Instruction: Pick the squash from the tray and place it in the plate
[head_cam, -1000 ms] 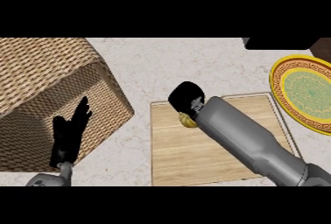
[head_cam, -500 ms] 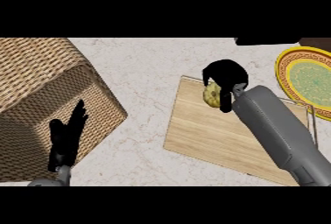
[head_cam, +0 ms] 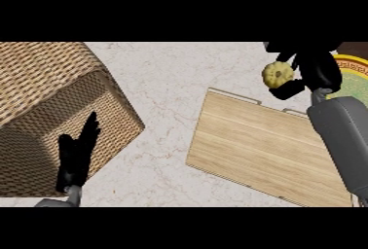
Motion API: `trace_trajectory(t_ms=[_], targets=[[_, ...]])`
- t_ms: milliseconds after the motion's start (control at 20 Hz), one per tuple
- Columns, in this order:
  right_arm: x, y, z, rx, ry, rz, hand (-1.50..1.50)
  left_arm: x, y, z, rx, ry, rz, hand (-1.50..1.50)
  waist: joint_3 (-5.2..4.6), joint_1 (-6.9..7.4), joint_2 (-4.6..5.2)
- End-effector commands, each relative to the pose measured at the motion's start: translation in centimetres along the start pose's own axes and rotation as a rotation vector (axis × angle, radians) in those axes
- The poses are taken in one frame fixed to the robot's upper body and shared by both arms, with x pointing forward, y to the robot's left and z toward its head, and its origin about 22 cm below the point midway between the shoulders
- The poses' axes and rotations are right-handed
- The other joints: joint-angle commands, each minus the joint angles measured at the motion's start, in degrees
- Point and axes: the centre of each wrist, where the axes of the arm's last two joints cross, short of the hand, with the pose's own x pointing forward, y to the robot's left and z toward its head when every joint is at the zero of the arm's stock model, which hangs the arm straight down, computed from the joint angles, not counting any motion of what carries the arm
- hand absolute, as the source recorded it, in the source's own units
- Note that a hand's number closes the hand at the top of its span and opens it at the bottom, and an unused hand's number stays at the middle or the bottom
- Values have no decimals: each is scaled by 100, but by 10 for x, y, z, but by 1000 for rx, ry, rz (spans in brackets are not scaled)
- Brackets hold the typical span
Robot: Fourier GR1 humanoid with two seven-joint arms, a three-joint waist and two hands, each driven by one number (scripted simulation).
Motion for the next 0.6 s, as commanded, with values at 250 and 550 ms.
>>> trace_trajectory(t_ms=[250,550], targets=[[-36,-51,23,-332,196,-46,150,4,13,-10,-1,2,-7,0,-12,68,-2],[-92,-64,14,-352,306,-95,150,8,1,-12,-31,6,-2,0,-8,138,25]])
